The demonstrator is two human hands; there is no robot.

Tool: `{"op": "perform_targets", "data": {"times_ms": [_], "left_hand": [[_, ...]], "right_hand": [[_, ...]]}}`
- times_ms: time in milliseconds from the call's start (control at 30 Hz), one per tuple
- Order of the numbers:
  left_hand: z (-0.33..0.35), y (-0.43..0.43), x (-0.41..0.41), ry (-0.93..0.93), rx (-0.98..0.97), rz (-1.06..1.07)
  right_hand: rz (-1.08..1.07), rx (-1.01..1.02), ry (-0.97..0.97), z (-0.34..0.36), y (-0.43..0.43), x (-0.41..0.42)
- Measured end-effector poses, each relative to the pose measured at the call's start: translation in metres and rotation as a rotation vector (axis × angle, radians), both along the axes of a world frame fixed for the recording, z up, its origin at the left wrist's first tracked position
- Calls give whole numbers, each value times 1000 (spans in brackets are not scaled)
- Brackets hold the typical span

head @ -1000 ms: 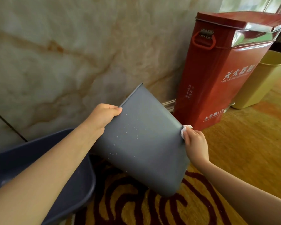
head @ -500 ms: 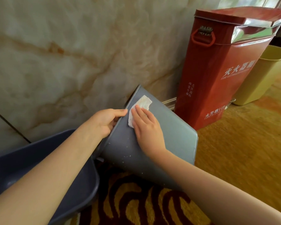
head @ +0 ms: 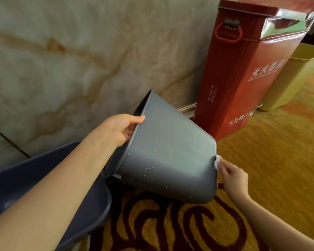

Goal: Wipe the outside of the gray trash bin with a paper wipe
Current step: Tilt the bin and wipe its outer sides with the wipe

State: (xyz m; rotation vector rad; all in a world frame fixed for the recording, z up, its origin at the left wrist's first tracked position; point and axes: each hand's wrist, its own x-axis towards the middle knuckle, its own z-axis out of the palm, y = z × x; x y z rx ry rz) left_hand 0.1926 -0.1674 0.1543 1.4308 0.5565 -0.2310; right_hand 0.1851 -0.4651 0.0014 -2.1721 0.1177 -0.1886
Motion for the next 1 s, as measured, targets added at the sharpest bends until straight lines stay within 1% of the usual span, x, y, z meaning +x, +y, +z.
{"op": "perform_targets", "data": {"times_ms": [33,100,133,200,233,333,400,500,533,667,733,933,1000], "left_hand": [[-1,0,0,-2,-2,4],[-2,0,1,-3,-4,4],[-2,1,1,-2,-12,3],[-2,1,1,3,-34,-1],[-2,1,0,8,-46,-6],[-1,1,-1,32,-82,1],[-2,0,-1,34,-106,27],[0,-1,-1,36,-75,16],[0,-2,-1,38,-69,9],[1,-2,1,43,-61,4],[0,-2,2,33,-56,7],[-1,-3,4,12,-44,26],[-1,-3,2,13,-51,33]], "right_hand": [[-49,67,-4,9,6,3],[-54,99,-113,37,30,4],[-3,103,-196,55,48,2],[188,111,-346,88,90,-8],[285,84,-396,98,111,-16],[480,-40,-452,103,162,-41],[507,-86,-435,92,176,-55],[428,-202,-451,70,169,-69],[402,-212,-440,61,162,-72],[361,-88,-357,25,120,-77],[309,-61,-342,6,97,-76],[110,16,-264,-29,49,-71],[-33,92,-194,-29,48,-69]]}}
